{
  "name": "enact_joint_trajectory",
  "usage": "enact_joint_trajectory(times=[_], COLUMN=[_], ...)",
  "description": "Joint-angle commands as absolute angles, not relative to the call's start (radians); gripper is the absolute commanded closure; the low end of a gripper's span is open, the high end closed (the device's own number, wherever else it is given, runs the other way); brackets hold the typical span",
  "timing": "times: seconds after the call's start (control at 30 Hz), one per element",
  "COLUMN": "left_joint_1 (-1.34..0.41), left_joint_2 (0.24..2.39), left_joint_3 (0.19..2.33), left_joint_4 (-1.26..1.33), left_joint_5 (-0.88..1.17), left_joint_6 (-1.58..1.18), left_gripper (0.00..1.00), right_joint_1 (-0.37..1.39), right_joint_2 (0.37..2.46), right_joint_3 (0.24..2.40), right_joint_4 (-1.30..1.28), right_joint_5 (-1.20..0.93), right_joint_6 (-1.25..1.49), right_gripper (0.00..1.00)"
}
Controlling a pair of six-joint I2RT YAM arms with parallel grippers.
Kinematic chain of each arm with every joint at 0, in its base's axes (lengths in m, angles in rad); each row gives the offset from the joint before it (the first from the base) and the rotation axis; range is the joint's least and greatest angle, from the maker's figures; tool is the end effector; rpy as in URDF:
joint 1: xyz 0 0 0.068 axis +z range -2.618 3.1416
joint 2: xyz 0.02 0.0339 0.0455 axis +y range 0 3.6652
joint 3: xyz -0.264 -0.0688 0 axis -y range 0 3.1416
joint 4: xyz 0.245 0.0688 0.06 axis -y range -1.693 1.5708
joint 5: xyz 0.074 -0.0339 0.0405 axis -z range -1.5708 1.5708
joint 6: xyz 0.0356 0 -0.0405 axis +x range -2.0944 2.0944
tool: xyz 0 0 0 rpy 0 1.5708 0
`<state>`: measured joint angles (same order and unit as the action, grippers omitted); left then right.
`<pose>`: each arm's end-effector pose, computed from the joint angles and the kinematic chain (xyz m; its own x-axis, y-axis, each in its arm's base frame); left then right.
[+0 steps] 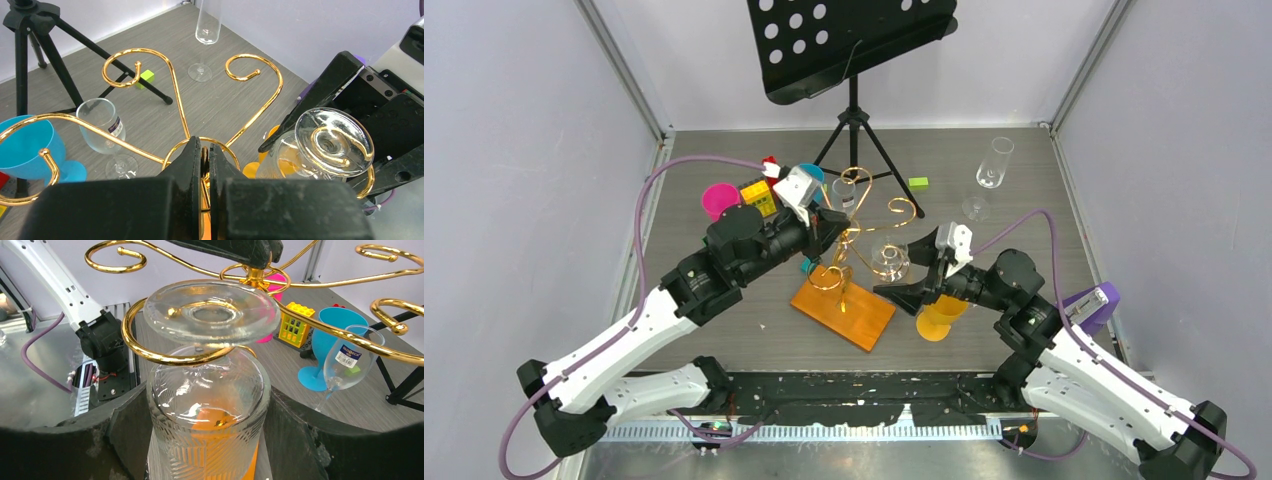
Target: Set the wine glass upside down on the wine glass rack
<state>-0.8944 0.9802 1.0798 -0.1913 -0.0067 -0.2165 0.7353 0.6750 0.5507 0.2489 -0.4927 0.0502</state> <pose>0.1379 -0.1714 0.4068 -0.2226 -0.0658 -0.9727 0.7452 0.6318 -0.2133 0.1140 0.1258 0.3207 0.0449 0.1002 -0.9939 -0.9425 0.3340 -0.0089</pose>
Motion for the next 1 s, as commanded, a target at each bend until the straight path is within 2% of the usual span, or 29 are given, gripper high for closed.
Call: enact_joint_trajectory(times=[0.0, 0.3, 0.47, 0.77, 0.9, 0.97], left_joint_1=[-0.89, -0.89, -0.89, -0.891, -0.891, -0.891], left_joint_2=[0.967, 0.949, 0.951, 0.949, 0.947, 0.94], left_joint_3=[1.062, 1.052, 1.05, 1.04, 1.038, 1.039], left_joint_4=[-0.195, -0.196, -0.2, -0.191, -0.192, -0.193], left_joint_5=[-0.005, -0.015, -0.022, -0.024, -0.025, -0.025], left_joint_6=[-0.227, -0.225, -0.226, -0.227, -0.227, -0.231], left_gripper=[1.0, 0.8, 0.72, 0.66, 0.65, 0.61], right_joint_1=[0.73, 0.73, 0.73, 0.729, 0.73, 0.729], right_joint_2=[0.681, 0.608, 0.551, 0.479, 0.395, 0.358], right_joint_3=[0.581, 0.572, 0.588, 0.593, 0.579, 0.584], right_joint_4=[0.21, 0.196, 0.172, 0.089, 0.071, 0.042], right_joint_5=[-0.522, -0.466, -0.441, -0.41, -0.325, -0.28], right_joint_6=[0.015, 0.006, 0.006, 0.006, 0.025, 0.031], right_gripper=[0.78, 0.36, 0.02, 0.05, 0.05, 0.04])
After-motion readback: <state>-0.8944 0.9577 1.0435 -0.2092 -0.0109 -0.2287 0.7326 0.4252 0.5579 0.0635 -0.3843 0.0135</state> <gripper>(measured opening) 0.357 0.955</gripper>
